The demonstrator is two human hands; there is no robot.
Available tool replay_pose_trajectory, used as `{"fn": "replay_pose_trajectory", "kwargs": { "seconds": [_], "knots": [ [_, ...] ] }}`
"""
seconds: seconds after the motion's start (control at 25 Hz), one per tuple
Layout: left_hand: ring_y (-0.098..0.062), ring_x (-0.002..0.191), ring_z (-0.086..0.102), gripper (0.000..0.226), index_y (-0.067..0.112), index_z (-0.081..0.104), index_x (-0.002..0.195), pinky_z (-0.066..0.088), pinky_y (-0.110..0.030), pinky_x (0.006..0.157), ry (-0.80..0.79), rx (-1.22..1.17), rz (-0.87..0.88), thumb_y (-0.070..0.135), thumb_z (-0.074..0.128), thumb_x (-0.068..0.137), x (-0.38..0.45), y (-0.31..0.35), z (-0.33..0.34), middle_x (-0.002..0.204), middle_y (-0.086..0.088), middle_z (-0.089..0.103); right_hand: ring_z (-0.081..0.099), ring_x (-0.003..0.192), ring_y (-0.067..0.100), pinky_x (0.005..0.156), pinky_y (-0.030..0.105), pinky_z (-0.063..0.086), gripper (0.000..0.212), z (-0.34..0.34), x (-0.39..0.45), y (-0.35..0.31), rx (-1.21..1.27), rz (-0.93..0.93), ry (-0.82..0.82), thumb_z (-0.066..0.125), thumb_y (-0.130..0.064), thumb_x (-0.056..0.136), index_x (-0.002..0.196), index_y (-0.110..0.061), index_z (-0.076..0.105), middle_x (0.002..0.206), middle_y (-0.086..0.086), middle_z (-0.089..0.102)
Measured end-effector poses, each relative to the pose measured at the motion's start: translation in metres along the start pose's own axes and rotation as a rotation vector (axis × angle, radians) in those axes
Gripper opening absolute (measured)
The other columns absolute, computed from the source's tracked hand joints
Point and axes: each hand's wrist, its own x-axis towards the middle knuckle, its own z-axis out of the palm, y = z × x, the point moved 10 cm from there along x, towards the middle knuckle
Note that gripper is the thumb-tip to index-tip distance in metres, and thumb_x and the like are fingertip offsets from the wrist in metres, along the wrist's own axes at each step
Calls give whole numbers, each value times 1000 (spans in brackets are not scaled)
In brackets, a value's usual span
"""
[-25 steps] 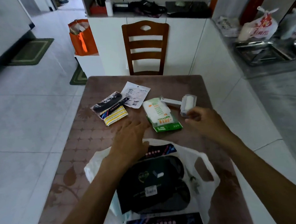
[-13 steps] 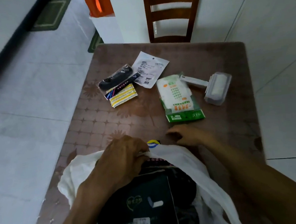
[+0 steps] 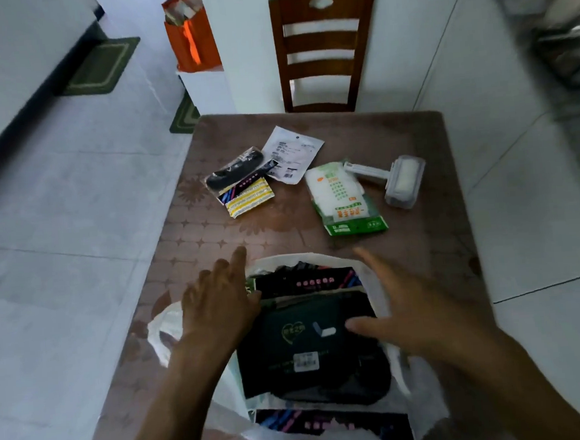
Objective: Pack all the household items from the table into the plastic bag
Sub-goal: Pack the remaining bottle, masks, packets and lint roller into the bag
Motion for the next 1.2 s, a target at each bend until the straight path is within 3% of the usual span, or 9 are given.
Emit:
{"fn": "replay_pose_trajectory", "kwargs": {
  "seconds": [0.08,0.16,0.32,0.48,0.68,0.8,0.88,1.0,1.2],
  "knots": [
    [-34,118,52,68,27,27,141,43,-46,90,8,-24,-80,59,52,86,-12,-30,-2,133,-9,54,53,120,14,89,20,40,53,5,-21,11,-210,172,103,58,-35,94,143,-25,38,142,-4,49],
    [-36,117,53,69,26,36,137,46,-46,86,53,-12,-192,65,54,82,-30,-70,-6,132,-9,55,62,97,16,74,23,42,28,7,-33,4,-91,204,220,50,-24,98,125,-27,55,116,-2,66],
    [-25,77,63,22,16,72,104,39,-24,56,270,-475,-96,24,65,85,-56,-87,-33,100,-11,74,47,44,3,48,25,38,36,-5,-33,-53,378,50,391,48,-13,98,82,-40,65,55,-14,58],
    [-21,62,60,16,16,78,87,42,-21,52,451,-528,-62,13,63,81,-89,-101,-72,80,-7,75,47,43,2,45,20,35,39,-46,-39,-131,338,-172,531,48,-4,91,79,-37,63,57,-13,60],
    [-31,63,62,12,19,73,72,42,-27,52,515,-495,-102,13,65,79,-133,-147,-87,71,-7,71,55,51,-2,49,25,43,28,-59,-14,-219,249,-278,449,48,-7,94,81,-29,59,69,-10,60],
    [-27,63,61,13,19,74,74,34,-25,54,534,-495,-139,13,64,81,-140,-162,-92,71,-4,71,57,42,-7,38,19,42,31,-54,29,-267,207,-271,387,46,-1,92,81,-27,58,76,1,66],
    [-30,71,64,14,17,76,81,37,-26,59,468,-481,-191,14,63,81,-136,-166,-77,78,-6,73,62,46,-1,39,19,44,29,-31,63,-282,163,-247,287,44,0,90,84,-23,60,77,4,68],
    [-30,78,65,17,16,76,90,43,-28,62,375,-482,-273,17,62,82,-131,-176,-47,87,-9,73,67,68,21,58,30,52,22,7,97,-281,153,-233,141,45,0,93,94,-13,63,77,10,71],
    [-24,68,62,16,23,76,90,39,-25,58,429,-447,-278,22,64,79,-130,-186,-47,83,-4,73,62,62,27,61,37,53,14,8,109,-270,350,-311,64,56,-4,93,103,-13,61,75,9,74]
  ]
}}
